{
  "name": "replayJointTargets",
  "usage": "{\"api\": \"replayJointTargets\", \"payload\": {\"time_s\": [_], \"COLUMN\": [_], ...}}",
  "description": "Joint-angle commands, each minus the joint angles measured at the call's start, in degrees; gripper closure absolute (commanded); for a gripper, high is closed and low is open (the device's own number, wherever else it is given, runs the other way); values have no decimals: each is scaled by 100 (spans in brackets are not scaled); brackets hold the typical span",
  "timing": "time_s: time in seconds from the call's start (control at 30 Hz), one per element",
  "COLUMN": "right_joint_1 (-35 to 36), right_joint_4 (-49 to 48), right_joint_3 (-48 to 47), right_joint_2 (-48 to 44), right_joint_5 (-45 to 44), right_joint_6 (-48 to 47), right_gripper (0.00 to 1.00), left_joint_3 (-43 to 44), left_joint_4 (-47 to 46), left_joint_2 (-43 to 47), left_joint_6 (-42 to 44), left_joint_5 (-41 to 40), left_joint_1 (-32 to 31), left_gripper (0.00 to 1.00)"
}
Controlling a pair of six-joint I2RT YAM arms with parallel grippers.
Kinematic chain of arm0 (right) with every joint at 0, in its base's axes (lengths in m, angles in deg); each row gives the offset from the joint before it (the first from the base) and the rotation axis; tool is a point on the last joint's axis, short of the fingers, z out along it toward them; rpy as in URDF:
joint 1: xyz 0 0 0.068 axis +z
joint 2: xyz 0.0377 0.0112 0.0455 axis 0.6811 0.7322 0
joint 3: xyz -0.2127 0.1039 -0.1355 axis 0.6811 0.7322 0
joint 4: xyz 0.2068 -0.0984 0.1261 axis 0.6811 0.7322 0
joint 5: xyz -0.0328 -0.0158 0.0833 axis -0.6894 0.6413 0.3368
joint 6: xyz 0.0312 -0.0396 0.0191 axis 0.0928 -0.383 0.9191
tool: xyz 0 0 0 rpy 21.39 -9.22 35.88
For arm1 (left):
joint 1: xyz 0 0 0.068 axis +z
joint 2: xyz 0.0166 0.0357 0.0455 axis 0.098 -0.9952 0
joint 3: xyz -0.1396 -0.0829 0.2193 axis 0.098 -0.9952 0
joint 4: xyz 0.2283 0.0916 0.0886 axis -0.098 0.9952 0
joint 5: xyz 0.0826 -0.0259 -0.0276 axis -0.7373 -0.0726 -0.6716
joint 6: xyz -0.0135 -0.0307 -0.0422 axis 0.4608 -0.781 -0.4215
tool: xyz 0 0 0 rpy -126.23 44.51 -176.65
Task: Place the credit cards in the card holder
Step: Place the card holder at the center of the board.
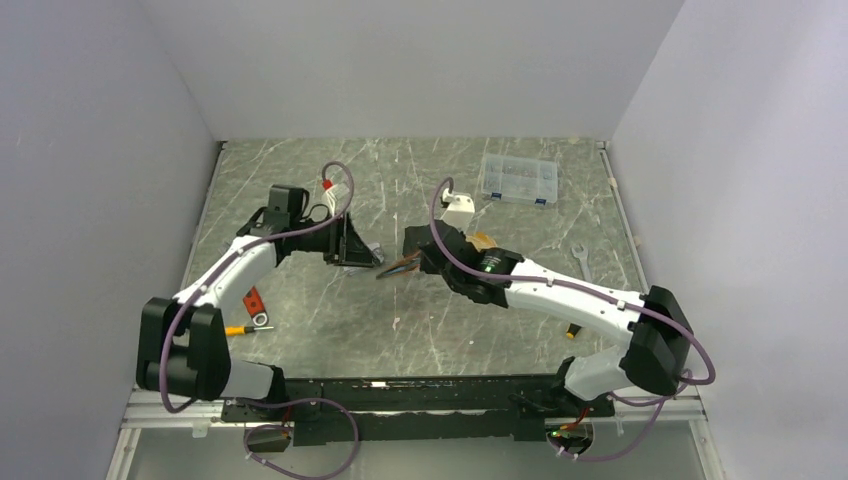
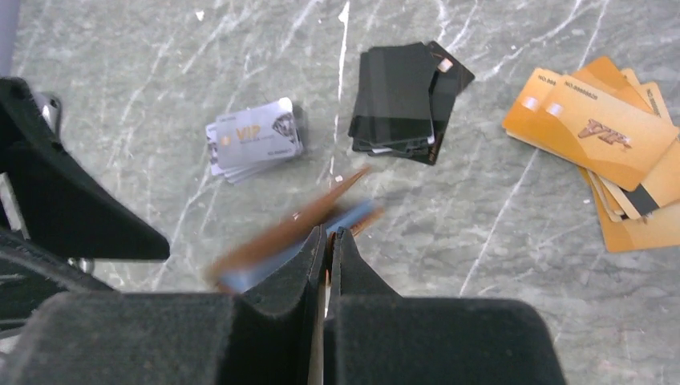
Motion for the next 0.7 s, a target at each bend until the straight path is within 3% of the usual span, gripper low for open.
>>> {"api": "replayJointTargets", "payload": {"time_s": [0.0,0.07,0.33,0.67], "right_joint_1": [-15,-15,-13,192], "right_joint_4": [-104,-126,-320,-902], "right_joint_3": [372,616,1130,-39], "right_joint_2": [-315,-393,-306,309], "right_joint_5": [194,401,1026,1893], "right_joint_6": [118,133,-67,-899], "right_gripper": [100,100,100,100], "left_joint_3": [-32,-40,251,698], "left_joint_4": [591,771,1113,1242], "left_joint_2": [-513,-690,-638,-324], "left_joint_6": [1127,1411,2029,1981], "left_joint_5": [-317,-485,-851,-718], "left_joint_1": [-31,-31,-31,330], "left_gripper": [38,28,27,28]}}
